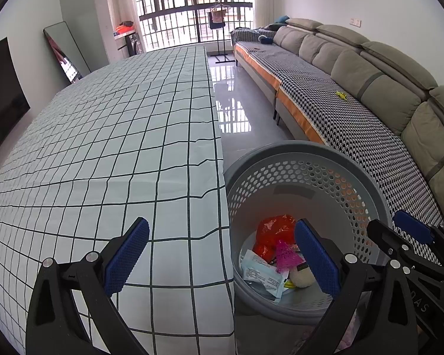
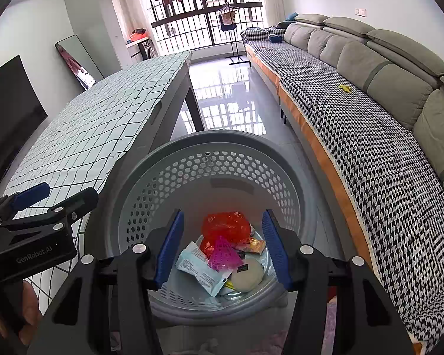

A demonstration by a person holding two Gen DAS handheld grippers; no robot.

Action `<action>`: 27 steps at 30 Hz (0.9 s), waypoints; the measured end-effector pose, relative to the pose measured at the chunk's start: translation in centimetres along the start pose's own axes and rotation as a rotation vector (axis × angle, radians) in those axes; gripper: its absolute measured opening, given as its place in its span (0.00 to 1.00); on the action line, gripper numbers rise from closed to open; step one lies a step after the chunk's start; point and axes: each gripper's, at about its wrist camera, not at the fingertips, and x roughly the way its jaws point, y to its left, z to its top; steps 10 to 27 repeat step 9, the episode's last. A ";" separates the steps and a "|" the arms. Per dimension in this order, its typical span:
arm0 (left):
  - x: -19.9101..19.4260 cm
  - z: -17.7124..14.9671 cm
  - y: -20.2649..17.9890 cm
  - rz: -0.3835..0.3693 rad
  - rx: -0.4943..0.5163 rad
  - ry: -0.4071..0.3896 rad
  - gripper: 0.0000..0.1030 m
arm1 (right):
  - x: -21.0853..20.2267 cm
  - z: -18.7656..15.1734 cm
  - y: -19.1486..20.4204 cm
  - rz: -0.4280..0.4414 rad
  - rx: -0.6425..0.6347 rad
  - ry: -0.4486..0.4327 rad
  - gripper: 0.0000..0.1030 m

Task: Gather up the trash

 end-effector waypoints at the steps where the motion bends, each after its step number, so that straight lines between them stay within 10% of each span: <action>1: 0.0 0.0 0.0 0.000 -0.001 0.000 0.94 | 0.0 0.0 0.0 0.000 0.000 0.000 0.51; 27: -0.1 0.1 0.1 0.005 -0.003 0.000 0.94 | 0.0 0.0 0.0 0.000 0.000 0.000 0.51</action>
